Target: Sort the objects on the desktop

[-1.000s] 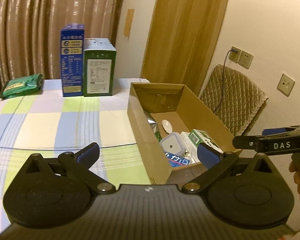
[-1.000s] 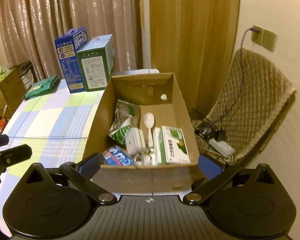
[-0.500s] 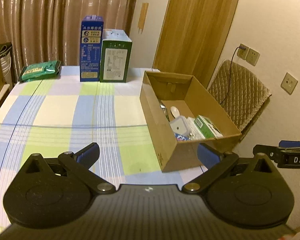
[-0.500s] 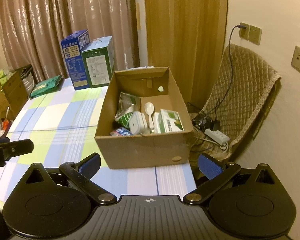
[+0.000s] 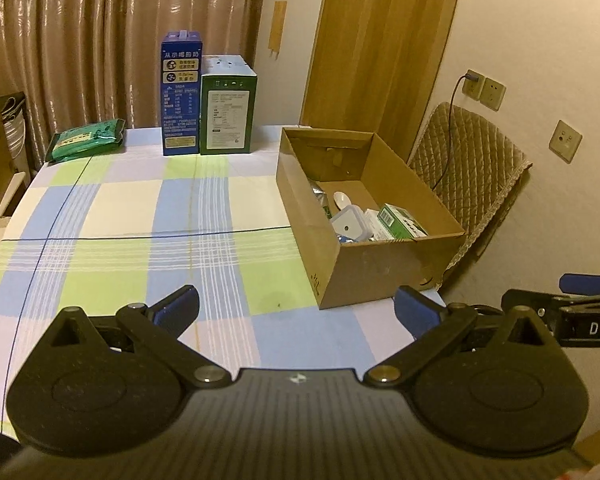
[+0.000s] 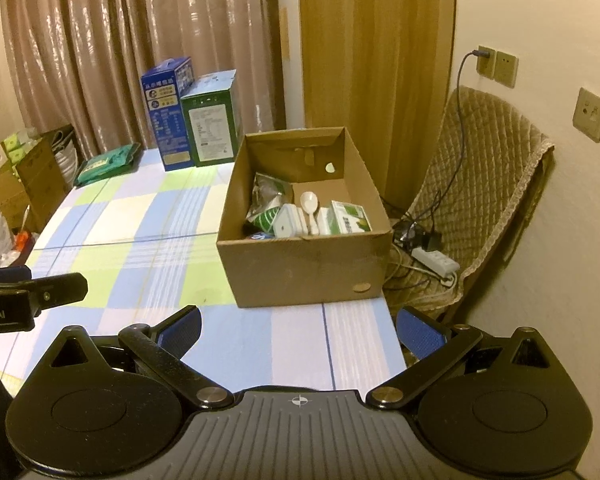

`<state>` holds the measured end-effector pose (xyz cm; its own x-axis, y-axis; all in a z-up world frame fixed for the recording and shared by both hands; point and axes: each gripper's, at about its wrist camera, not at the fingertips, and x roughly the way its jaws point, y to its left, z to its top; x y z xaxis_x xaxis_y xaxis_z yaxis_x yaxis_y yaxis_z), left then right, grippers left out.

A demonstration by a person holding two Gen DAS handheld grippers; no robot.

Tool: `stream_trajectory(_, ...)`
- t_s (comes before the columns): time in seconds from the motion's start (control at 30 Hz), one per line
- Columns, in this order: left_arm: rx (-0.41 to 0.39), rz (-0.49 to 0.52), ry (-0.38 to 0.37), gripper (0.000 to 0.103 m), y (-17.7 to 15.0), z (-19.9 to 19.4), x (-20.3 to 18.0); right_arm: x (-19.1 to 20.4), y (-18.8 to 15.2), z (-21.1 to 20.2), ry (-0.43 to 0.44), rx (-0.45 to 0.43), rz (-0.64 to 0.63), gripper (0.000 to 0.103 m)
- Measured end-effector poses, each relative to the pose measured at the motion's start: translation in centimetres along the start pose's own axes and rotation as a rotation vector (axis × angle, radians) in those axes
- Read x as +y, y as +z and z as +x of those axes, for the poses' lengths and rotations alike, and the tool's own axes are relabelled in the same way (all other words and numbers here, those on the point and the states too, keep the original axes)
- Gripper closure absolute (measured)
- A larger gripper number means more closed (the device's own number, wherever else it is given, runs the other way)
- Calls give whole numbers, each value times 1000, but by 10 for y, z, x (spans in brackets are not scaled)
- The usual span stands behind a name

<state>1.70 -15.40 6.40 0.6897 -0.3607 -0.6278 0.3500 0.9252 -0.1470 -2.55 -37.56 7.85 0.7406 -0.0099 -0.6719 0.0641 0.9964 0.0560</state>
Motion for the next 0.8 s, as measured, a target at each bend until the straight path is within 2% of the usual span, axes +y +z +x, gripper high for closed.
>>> stream_trajectory(0.8,17,21,10,1,-17,-14,-1,3,-14,-17,-20,-9,9,2)
